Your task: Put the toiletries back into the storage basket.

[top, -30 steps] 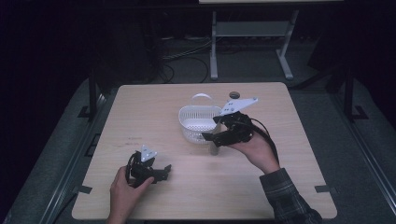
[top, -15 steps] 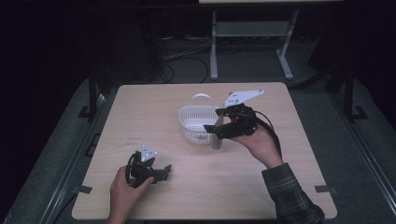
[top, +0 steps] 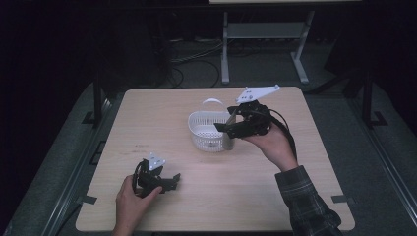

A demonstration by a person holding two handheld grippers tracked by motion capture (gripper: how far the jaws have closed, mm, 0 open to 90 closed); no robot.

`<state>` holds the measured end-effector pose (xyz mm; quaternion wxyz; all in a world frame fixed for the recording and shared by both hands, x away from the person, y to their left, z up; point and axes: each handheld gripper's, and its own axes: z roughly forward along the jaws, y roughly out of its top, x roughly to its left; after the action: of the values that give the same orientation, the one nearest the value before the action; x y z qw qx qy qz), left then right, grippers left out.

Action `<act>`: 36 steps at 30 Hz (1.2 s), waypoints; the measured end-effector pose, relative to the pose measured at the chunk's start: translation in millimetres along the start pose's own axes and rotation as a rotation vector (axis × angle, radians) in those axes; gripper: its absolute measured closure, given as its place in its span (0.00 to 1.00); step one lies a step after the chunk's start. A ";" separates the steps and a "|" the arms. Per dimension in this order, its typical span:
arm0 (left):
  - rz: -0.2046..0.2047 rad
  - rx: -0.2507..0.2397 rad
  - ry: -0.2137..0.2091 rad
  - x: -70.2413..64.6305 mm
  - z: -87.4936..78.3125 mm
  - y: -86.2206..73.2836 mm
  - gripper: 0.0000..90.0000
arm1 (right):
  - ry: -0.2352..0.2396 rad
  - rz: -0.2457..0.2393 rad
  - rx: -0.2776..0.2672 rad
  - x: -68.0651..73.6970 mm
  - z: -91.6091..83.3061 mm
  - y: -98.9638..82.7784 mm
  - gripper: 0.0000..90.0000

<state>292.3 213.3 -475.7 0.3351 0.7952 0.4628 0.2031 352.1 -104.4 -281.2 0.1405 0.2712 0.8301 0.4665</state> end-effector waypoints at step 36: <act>0.005 0.002 0.001 0.4 -0.1 0.1 0.13 | -0.075 0.049 -0.015 -30.2 18.7 23.2 0.33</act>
<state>292.5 213.7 -475.6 0.3336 0.7964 0.4613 0.2040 393.2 -99.2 -271.9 0.1622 0.3077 0.8139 0.4654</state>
